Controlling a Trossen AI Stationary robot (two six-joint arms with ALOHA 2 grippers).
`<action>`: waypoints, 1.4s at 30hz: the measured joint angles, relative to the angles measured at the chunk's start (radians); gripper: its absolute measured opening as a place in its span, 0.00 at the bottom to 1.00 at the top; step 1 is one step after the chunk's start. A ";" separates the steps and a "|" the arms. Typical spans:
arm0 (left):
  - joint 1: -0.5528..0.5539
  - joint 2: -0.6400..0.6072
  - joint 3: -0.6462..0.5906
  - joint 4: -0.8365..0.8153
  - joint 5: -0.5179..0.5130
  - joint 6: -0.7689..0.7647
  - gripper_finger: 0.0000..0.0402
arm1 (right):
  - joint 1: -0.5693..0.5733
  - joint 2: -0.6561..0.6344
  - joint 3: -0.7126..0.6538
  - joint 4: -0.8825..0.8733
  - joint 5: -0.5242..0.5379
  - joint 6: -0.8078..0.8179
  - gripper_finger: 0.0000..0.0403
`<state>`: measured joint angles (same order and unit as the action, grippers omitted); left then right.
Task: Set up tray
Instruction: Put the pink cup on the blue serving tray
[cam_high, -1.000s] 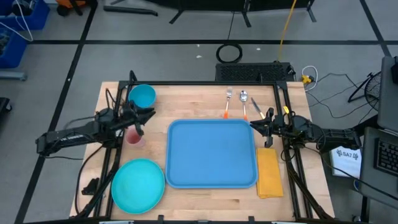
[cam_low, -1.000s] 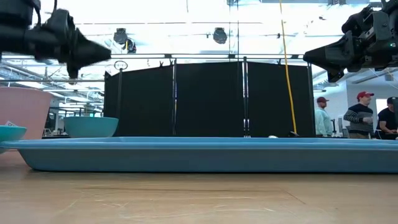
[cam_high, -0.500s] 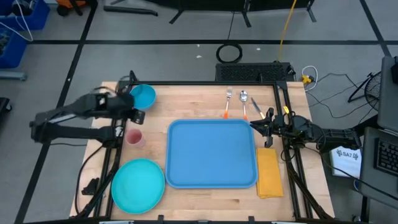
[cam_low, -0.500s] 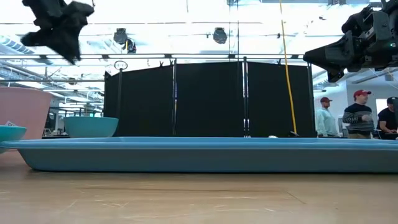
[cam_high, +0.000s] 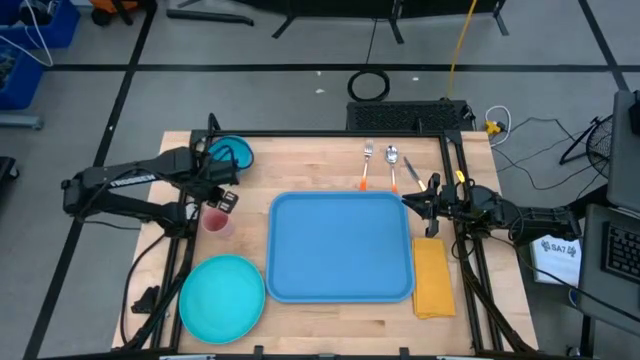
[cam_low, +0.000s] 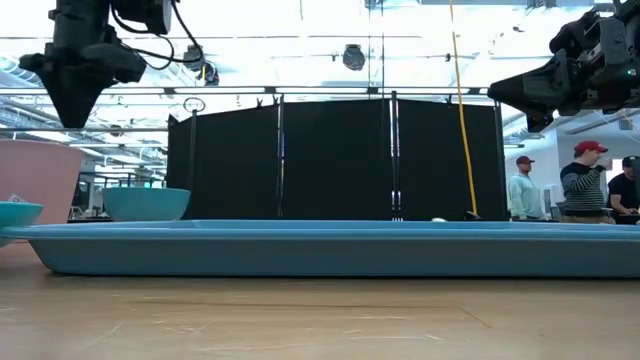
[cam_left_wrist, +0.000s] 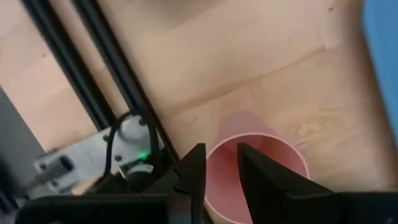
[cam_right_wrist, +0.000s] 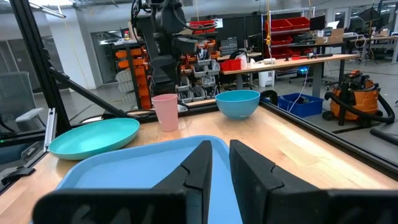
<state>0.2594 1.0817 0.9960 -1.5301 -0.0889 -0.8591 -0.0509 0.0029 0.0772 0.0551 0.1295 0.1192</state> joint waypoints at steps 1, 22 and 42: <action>-0.006 0.000 -0.006 0.002 0.006 0.029 0.24 | 0.000 0.000 0.000 0.000 0.000 0.000 0.12; -0.040 0.000 -0.167 0.064 0.061 0.101 0.24 | 0.000 0.000 0.000 0.000 0.000 0.000 0.12; -0.041 0.003 -0.200 0.095 0.010 0.070 0.03 | 0.000 0.000 0.000 0.000 0.000 0.000 0.12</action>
<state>0.2189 1.0845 0.7963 -1.4355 -0.0793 -0.7887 -0.0509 0.0029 0.0773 0.0550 0.1295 0.1191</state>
